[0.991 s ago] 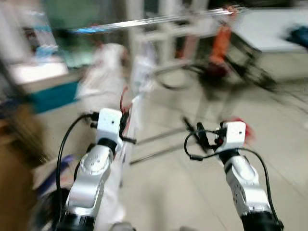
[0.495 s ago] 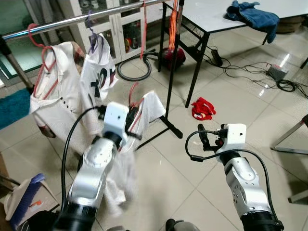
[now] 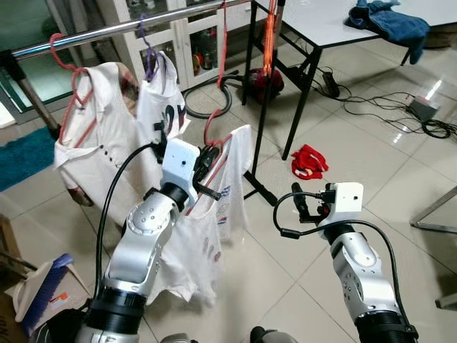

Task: Hang hanger

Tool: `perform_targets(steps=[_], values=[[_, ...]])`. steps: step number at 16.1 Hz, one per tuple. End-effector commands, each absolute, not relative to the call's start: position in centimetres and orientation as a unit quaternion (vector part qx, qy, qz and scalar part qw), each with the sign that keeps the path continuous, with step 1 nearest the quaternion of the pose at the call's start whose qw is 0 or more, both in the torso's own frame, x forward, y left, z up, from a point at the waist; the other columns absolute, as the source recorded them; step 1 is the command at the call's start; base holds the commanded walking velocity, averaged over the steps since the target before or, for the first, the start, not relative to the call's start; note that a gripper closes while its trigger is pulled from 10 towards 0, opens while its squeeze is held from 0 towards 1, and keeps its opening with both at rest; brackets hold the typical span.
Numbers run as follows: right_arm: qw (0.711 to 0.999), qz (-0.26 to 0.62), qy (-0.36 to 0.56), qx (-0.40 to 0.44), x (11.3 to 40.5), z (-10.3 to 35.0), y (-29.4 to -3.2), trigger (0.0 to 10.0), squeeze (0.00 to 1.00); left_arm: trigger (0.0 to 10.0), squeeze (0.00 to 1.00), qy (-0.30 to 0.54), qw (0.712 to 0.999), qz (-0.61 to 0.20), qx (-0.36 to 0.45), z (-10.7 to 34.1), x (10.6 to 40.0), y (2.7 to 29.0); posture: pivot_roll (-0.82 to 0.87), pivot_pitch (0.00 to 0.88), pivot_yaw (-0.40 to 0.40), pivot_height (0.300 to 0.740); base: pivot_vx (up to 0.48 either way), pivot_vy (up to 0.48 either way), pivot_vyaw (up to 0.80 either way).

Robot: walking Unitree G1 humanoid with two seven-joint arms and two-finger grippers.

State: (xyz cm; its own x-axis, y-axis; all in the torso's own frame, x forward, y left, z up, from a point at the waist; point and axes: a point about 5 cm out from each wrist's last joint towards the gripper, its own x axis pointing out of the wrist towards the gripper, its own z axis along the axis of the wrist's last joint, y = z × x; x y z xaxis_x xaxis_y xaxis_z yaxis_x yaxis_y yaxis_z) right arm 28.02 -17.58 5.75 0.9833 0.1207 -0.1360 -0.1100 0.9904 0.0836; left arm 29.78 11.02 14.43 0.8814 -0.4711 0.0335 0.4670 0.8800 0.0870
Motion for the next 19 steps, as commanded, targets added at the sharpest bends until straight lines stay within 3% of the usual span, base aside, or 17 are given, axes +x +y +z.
perform_targets(steps=[1,5,7,9,13,16,19], values=[[0.995,0.067,0.062,0.034,28.4,6.2,-17.9,10.0,0.00,10.0,0.00,-0.056,0.960,-0.271,0.045,16.2,29.9,10.4,0.03,0.000,0.045,0.740,0.000,0.000,-0.54],[0.986,0.154,0.060,0.020,30.7,8.7,-18.4,10.0,0.00,10.0,0.00,-0.090,0.937,-0.331,0.061,19.1,30.1,10.1,0.04,0.000,0.044,0.740,0.000,0.000,0.00],[0.979,0.197,0.052,-0.022,31.6,10.5,-19.4,10.0,0.00,10.0,0.00,-0.095,0.924,-0.366,0.054,20.3,30.0,10.2,0.04,0.000,0.037,0.740,0.000,0.000,0.00],[0.964,0.234,0.031,-0.122,32.0,11.8,-20.2,10.0,0.00,10.0,0.00,-0.092,0.912,-0.396,0.049,20.9,29.9,10.6,0.05,0.000,0.031,0.740,0.000,0.000,0.00],[0.944,0.254,0.004,-0.208,32.2,13.3,-20.9,10.0,0.00,10.0,0.00,-0.071,0.905,-0.410,0.093,20.2,30.0,11.3,0.05,0.000,0.026,0.740,0.000,0.000,0.00],[0.901,0.298,-0.035,-0.313,31.8,14.1,-20.4,10.0,0.00,10.0,0.00,-0.058,0.892,-0.436,0.105,19.8,29.5,11.1,0.05,0.000,0.034,0.740,0.000,0.000,0.00],[0.882,0.332,-0.049,-0.330,31.9,15.2,-20.3,10.0,0.00,10.0,0.00,-0.052,0.880,-0.460,0.105,19.4,29.2,10.4,0.04,0.000,0.035,0.740,0.000,0.000,0.00]])
